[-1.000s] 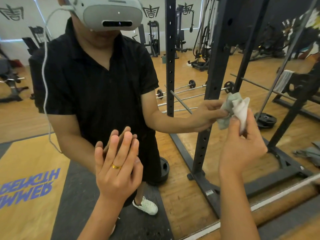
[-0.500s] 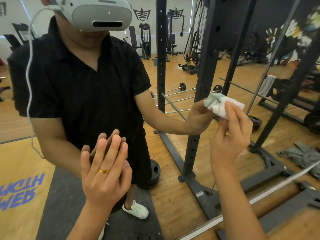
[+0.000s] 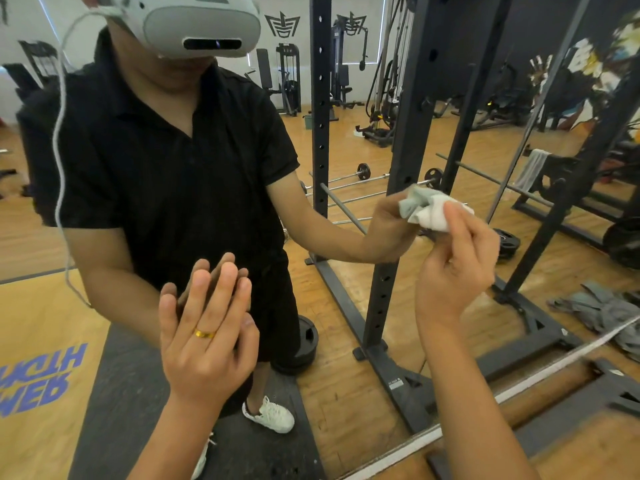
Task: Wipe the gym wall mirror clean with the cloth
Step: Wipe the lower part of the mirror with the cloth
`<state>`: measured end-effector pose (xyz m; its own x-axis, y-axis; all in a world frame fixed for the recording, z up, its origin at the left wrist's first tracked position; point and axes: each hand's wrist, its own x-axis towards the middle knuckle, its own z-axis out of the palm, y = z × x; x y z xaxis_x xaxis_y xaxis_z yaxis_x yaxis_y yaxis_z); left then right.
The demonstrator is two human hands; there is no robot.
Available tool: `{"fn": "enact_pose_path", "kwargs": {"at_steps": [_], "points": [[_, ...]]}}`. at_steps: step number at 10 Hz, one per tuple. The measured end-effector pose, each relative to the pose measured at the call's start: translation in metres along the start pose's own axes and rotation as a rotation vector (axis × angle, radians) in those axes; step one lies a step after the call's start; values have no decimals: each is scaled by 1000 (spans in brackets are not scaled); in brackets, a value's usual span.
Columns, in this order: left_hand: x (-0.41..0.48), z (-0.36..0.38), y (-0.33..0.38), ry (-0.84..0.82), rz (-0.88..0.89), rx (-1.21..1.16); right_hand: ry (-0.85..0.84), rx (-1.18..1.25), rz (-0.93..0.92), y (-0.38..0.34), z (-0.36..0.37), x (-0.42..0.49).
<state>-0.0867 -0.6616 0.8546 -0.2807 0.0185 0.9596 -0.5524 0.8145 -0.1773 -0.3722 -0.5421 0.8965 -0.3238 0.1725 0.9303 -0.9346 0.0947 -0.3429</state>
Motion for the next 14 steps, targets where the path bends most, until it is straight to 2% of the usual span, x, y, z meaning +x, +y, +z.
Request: {"fn": "enact_pose_path", "kwargs": {"at_steps": [1, 2, 3, 5, 6, 7, 8, 10, 12, 14], "points": [[1, 1, 1, 4, -2, 2, -46, 37, 13, -9, -4, -25], [1, 2, 1, 8, -13, 6, -162, 44, 16, -14, -18, -76], [0, 2, 1, 9, -18, -3, -173, 33, -10, -13, -19, -73], [1, 2, 2, 10, -19, -12, 44, 49, -66, -21, 12, 7], [0, 2, 2, 8, -12, -2, -9, 74, -20, -26, 6, -23], [1, 3, 1, 14, -6, 11, -159, 78, 14, -34, -14, -80], [1, 2, 1, 14, -6, 15, -179, 77, 41, -39, -13, -76], [1, 1, 0, 16, -4, 17, -25, 130, 146, -47, 10, -8], [1, 2, 0, 13, -4, 16, -185, 155, 113, -54, -8, -68], [0, 1, -1, 13, -2, 10, -115, 106, 3, -55, 4, -25]]}}
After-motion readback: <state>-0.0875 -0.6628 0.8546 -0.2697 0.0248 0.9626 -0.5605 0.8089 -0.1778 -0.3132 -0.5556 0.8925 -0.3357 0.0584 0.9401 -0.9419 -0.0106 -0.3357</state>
